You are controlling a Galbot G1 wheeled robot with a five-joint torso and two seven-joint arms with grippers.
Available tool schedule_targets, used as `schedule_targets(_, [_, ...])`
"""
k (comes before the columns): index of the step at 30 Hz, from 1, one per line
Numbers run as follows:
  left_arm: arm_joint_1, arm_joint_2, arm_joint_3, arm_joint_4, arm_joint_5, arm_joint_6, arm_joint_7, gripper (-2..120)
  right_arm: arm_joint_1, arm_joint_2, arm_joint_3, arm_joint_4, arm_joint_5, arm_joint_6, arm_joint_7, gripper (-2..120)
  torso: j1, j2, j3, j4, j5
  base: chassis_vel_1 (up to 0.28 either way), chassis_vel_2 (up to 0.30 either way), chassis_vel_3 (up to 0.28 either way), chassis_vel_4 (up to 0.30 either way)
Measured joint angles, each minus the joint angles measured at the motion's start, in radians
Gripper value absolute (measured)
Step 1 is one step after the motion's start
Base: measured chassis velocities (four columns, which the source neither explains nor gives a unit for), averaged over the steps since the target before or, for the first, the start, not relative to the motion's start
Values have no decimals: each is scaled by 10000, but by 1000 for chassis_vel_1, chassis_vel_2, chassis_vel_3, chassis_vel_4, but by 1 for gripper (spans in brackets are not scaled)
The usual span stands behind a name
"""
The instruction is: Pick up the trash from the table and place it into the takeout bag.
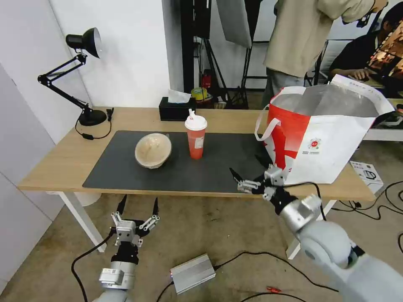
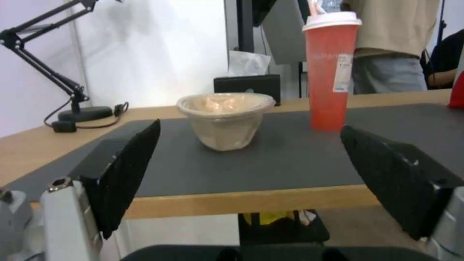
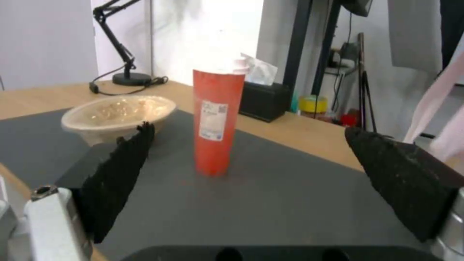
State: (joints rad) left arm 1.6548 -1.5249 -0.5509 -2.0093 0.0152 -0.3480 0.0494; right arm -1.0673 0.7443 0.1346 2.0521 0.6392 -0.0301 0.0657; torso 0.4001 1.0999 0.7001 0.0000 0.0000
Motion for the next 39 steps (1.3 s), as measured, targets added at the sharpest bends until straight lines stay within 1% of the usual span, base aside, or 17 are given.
schedule_targets(1, [0, 0, 0, 0, 0, 0, 0, 100, 0, 0, 0, 0, 0, 0, 0, 100, 0, 0, 0, 0, 0, 0, 0, 0, 0])
schedule_targets(3, [-19, -62, 2, 53, 33, -9, -3, 100, 542, -151, -347, -157, 197, -56, 53, 100, 0, 0, 0, 1, 0, 0, 0, 0, 0])
schedule_targets(5, [-21, -160, 34, 174, 114, -118, -13, 100, 1398, -304, -865, -469, 562, -141, 86, 100, 0, 0, 0, 0, 0, 0, 0, 0, 0])
schedule_targets(11, [-34, -244, 47, 267, 181, -196, -23, 100, 2202, -309, -1344, -888, 1023, -273, 87, 100, 0, 0, 0, 1, 0, 0, 0, 0, 0])
schedule_targets(14, [-69, -285, 22, 246, 202, -197, -26, 100, 2716, -210, -1675, -1192, 1503, -416, 83, 100, 0, 0, 0, -1, 0, 0, 0, 0, 0])
schedule_targets(23, [37, -291, -31, -30, 285, -160, -25, 100, 3944, 162, -2555, -1752, 2239, -744, 85, 100, 0, 0, 0, 0, 0, 0, 0, 0, 0])
schedule_targets(29, [-36, -256, -83, -35, 262, -130, -25, 100, 4413, 367, -2975, -2036, 2347, -830, 58, 100, 0, 0, -1, 0, -1, 0, 0, 0, 0])
schedule_targets(33, [-104, -220, -114, -38, 227, -90, -25, 100, 4700, 648, -3293, -2313, 2364, -841, 14, 100, 0, 0, -1, 0, -2, 0, 0, 0, 0])
schedule_targets(39, [-140, -180, -120, -11, 208, -50, -26, 100, 4736, 859, -3445, -2445, 2313, -851, -26, 100, -1, 0, -1, 0, -1, 0, 0, 0, 0])
